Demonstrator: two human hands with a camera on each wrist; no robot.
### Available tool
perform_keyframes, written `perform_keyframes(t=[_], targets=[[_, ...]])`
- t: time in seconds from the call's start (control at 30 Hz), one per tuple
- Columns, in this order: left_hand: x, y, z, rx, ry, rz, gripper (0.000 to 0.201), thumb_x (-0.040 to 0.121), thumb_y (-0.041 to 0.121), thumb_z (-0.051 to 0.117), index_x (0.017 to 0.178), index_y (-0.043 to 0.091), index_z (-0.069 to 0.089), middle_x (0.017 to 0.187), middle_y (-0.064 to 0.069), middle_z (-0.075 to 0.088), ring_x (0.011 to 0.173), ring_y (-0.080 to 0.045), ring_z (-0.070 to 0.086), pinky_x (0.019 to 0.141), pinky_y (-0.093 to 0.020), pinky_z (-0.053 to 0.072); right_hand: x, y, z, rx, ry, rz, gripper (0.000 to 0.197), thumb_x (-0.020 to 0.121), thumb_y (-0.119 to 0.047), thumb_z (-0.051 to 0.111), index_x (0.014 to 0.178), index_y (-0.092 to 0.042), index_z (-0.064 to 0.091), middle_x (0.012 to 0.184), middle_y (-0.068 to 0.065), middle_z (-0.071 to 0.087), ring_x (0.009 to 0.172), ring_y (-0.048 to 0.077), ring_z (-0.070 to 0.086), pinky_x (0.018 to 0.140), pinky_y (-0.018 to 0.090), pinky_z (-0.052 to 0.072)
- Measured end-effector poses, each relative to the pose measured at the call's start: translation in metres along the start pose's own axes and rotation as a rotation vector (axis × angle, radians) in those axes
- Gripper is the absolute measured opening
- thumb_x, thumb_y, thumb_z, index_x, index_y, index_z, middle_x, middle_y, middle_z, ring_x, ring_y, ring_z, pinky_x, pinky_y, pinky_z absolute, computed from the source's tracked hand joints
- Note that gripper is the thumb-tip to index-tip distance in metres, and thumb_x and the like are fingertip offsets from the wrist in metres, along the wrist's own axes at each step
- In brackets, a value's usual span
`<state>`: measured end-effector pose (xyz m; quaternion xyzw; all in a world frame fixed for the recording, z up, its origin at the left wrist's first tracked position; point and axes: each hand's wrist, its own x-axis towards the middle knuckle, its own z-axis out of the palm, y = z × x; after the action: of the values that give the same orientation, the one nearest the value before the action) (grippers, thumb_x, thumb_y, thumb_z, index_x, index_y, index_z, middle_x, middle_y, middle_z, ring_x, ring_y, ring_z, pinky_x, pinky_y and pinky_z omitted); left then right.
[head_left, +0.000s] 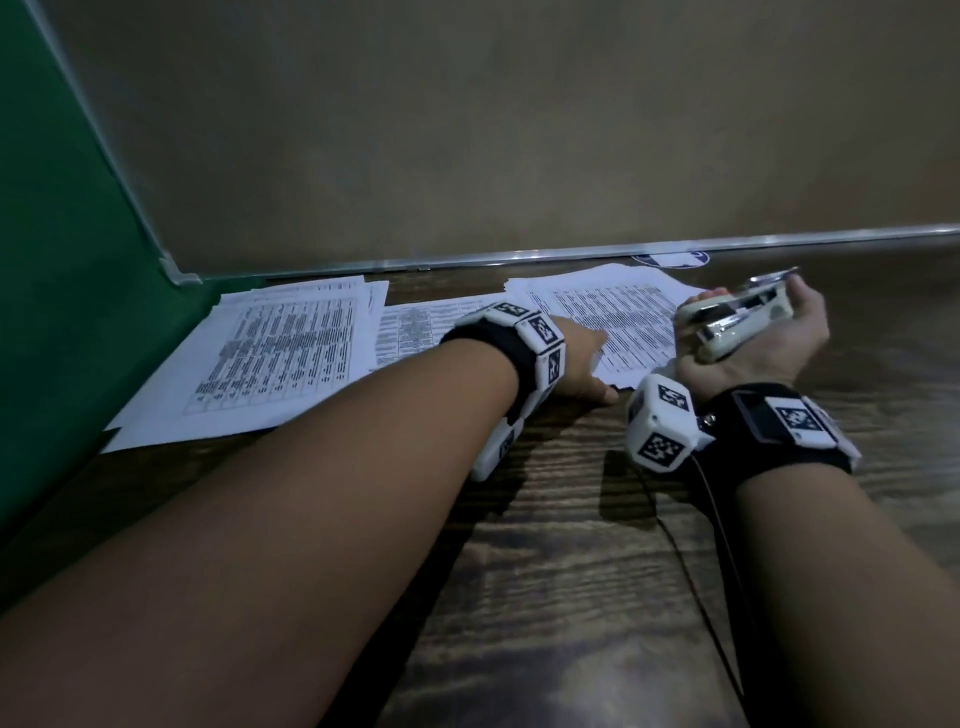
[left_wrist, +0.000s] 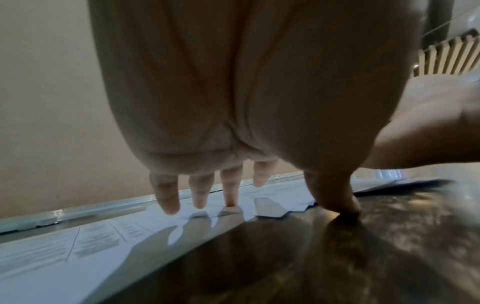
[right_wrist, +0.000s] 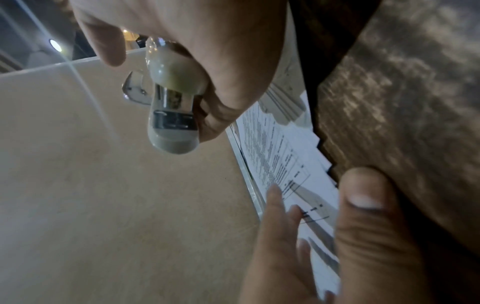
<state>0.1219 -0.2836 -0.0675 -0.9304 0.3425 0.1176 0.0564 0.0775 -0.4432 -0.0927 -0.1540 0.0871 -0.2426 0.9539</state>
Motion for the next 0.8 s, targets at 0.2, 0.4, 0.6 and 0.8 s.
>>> perform_keyframes(t=[0.2, 0.4, 0.6, 0.8], targets=[[-0.006, 0.012, -0.001, 0.044, 0.125, 0.037, 0.057, 0.103, 0.042, 0.058, 0.147, 0.01, 0.044, 0.138, -0.015, 0.061, 0.127, -0.034, 0.056, 0.084, -0.032, 0.039, 0.005, 0.012, 0.001, -0.081, -0.028, 0.086, 0.037, 0.089, -0.049, 0.06, 0.089, -0.012, 0.057, 0.077, 0.004, 0.056, 0.065, 0.019, 0.059, 0.062, 0.025, 0.052], [-0.01, 0.017, -0.001, 0.062, 0.127, 0.096, 0.051, 0.105, 0.039, 0.056, 0.152, 0.025, 0.044, 0.138, -0.016, 0.057, 0.128, -0.034, 0.055, 0.084, -0.034, 0.04, -0.006, 0.007, 0.005, -0.062, -0.072, 0.104, 0.043, 0.09, -0.05, 0.059, 0.086, -0.007, 0.059, 0.073, 0.006, 0.059, 0.062, 0.02, 0.06, 0.063, 0.025, 0.051], [-0.01, 0.021, -0.004, 0.065, 0.164, 0.0, 0.029, 0.103, 0.041, 0.056, 0.13, 0.033, 0.063, 0.114, -0.005, 0.055, 0.126, -0.033, 0.055, 0.111, -0.055, 0.028, -0.005, 0.0, 0.009, -0.016, -0.134, 0.115, 0.042, 0.09, -0.049, 0.06, 0.087, -0.007, 0.06, 0.078, 0.006, 0.058, 0.067, 0.02, 0.06, 0.061, 0.026, 0.052], [-0.009, 0.002, -0.021, -0.042, 0.4, -0.056, 0.024, 0.106, 0.036, 0.053, 0.103, 0.018, 0.069, 0.096, -0.004, 0.05, 0.09, -0.029, 0.053, 0.079, -0.035, 0.04, -0.007, -0.006, 0.013, 0.041, -0.249, 0.107, 0.043, 0.089, -0.05, 0.06, 0.087, -0.008, 0.062, 0.08, 0.008, 0.058, 0.069, 0.022, 0.06, 0.065, 0.028, 0.052]])
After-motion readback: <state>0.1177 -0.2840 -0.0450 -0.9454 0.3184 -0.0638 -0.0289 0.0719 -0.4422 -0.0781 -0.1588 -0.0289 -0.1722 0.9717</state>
